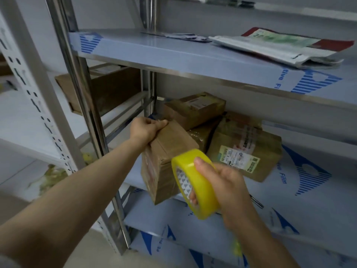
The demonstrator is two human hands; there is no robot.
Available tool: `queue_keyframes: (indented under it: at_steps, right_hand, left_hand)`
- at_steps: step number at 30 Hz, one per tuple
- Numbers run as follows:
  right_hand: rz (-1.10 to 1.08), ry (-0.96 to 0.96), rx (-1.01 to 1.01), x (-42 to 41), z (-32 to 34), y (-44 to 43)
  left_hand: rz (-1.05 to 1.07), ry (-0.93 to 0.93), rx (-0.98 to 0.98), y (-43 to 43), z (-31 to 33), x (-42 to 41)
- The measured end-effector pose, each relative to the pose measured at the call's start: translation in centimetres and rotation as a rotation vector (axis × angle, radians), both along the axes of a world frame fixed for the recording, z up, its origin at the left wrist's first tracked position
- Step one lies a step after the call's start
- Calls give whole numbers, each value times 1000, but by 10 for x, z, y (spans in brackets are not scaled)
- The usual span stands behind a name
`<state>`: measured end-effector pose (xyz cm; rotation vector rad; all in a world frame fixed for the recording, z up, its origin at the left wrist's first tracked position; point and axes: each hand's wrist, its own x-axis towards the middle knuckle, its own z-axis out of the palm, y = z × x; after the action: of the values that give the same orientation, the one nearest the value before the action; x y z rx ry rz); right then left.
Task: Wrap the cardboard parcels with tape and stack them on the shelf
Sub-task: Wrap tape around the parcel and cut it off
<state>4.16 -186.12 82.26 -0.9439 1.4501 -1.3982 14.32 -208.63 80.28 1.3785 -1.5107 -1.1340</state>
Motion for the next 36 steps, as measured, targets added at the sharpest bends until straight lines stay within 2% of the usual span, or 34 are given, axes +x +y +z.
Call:
queue_keyframes:
  at_steps: [5, 8, 10, 11, 13, 14, 15, 16, 19, 22, 25, 29, 33, 36]
  right_hand:
    - [-134, -21, 123, 7, -54, 18]
    - [-139, 42, 130, 9, -72, 10]
    - [-156, 8, 128, 11, -78, 1]
    - [-165, -17, 129, 11, -79, -4]
    - [-187, -44, 140, 11, -81, -12]
    - [-197, -53, 148, 10, -82, -15]
    - [-203, -63, 153, 10, -83, -18]
    - [-205, -74, 153, 10, -84, -20]
    - [-192, -78, 160, 9, -83, -27]
    - [-180, -88, 173, 8, -82, -33]
    - [-155, -88, 174, 6, -81, -37]
    - [-134, -115, 162, 3, -80, -38]
    - [56, -160, 116, -7, -77, -22]
    - [193, -115, 9, -15, -65, -8]
  left_hand:
    - [-8, 26, -1, 2, 2, 0]
    - [-28, -23, -28, 5, 0, 0]
    - [-47, -90, -56, 7, 3, 2]
    - [-45, -246, -138, 7, 6, 3]
    - [-44, -818, -508, 9, 13, 1]
    - [-66, -1027, -680, 14, 15, -3]
    - [-130, -1142, -742, 23, 15, -9]
    - [-200, -1173, -702, 31, 12, -15]
    - [-361, -1079, -386, 51, 2, -28]
    - [-459, -1074, -321, 46, 7, -24]
    - [-564, -1157, -338, 38, 11, -17]
    - [-551, -1149, -414, 36, 5, -17]
    - [-548, -1123, -372, 31, 13, -16]
    - [-578, -1046, -287, 25, 28, -13]
